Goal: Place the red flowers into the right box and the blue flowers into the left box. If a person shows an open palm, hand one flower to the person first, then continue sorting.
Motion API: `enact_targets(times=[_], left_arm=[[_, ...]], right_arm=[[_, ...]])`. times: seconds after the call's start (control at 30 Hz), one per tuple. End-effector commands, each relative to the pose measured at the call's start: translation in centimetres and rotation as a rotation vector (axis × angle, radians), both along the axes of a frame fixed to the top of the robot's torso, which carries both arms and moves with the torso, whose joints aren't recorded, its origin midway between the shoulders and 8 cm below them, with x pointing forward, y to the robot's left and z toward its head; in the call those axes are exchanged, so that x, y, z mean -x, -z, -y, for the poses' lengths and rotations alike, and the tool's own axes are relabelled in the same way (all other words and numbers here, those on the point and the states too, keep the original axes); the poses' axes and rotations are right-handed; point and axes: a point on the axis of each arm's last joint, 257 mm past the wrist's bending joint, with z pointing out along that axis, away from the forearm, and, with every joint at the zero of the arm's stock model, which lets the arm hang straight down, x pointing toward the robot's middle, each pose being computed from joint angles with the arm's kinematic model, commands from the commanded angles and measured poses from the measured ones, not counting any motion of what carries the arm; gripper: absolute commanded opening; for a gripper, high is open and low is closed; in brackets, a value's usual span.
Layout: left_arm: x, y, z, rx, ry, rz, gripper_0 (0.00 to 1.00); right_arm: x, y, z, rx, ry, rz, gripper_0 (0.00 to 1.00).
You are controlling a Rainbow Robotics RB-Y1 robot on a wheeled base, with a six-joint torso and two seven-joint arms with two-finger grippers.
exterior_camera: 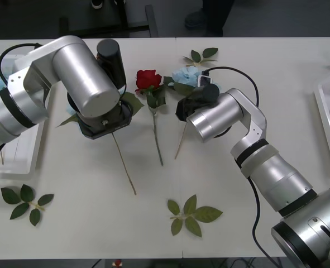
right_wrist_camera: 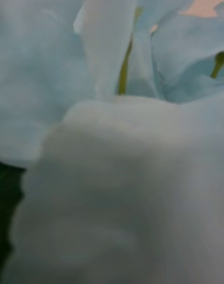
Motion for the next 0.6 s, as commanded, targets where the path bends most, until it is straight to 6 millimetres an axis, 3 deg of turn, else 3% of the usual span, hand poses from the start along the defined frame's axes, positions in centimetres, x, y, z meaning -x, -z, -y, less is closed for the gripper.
enact_targets(times=[0.03, 0.17, 0.3, 0.6], left_arm=[[-1.1, -6.1, 0.5, 0.094, 0.069, 0.043, 0.00], [-0.8, -8.9, -1.0, 0.110, 0.099, 0.026, 0.00], [-0.4, -11.2, -4.7, 0.041, 0.127, 0.011, 0.00], [0.1, -13.8, -12.0, -0.003, 0.162, -0.026, 0.00]], right_arm=[[-1.1, -3.8, -2.5, -0.026, -0.031, 0.064, 0.00], [-0.8, -6.0, -2.2, -0.030, -0.032, 0.065, 0.00], [-0.1, -9.0, -1.5, -0.057, -0.066, 0.064, 0.00], [1.9, -16.9, 0.5, -0.187, -0.227, 0.126, 0.00]])
